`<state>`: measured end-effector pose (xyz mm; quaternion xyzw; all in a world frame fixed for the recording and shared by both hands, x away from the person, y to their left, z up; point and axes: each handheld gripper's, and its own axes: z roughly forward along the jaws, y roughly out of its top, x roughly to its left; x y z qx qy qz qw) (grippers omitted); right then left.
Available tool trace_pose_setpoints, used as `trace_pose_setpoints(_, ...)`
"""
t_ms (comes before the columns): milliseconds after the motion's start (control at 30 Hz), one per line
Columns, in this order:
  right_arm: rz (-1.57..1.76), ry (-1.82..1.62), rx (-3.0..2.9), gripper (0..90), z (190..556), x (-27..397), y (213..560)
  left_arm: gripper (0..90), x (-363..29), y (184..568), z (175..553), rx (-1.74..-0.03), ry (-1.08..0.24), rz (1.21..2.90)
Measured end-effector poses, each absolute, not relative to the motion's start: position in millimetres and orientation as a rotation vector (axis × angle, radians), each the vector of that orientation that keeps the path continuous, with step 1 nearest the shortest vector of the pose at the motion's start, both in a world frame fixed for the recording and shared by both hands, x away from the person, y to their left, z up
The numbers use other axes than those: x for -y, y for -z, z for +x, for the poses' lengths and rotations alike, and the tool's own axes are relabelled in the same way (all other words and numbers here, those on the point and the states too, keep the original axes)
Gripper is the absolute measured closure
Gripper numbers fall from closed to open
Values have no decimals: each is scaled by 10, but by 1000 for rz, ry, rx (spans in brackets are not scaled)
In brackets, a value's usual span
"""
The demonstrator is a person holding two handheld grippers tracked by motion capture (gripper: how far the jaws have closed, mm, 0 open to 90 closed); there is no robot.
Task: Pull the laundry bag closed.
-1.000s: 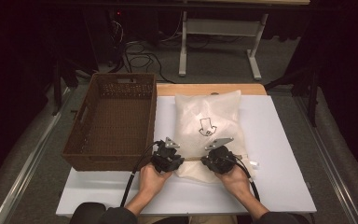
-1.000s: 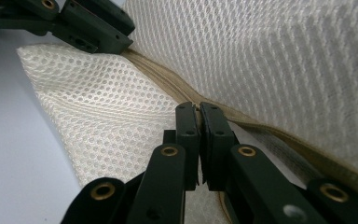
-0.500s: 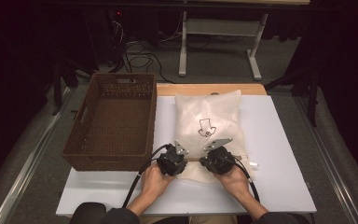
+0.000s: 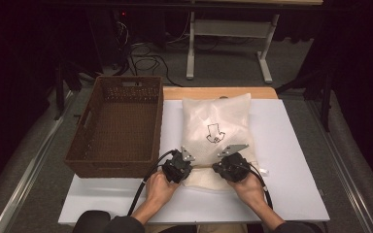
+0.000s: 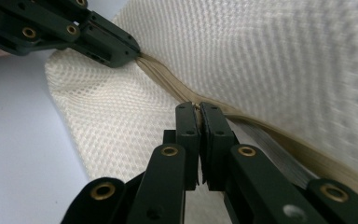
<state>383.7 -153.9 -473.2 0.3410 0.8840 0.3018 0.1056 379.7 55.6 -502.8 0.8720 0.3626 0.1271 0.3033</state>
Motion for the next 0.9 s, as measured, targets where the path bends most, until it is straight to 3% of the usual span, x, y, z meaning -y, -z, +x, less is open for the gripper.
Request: trace_pose_setpoints(900, 1023, -881, -2551, 882, 3725, 1832, 4643, 881, -655, 5012, 3798, -995, -344, 2330)
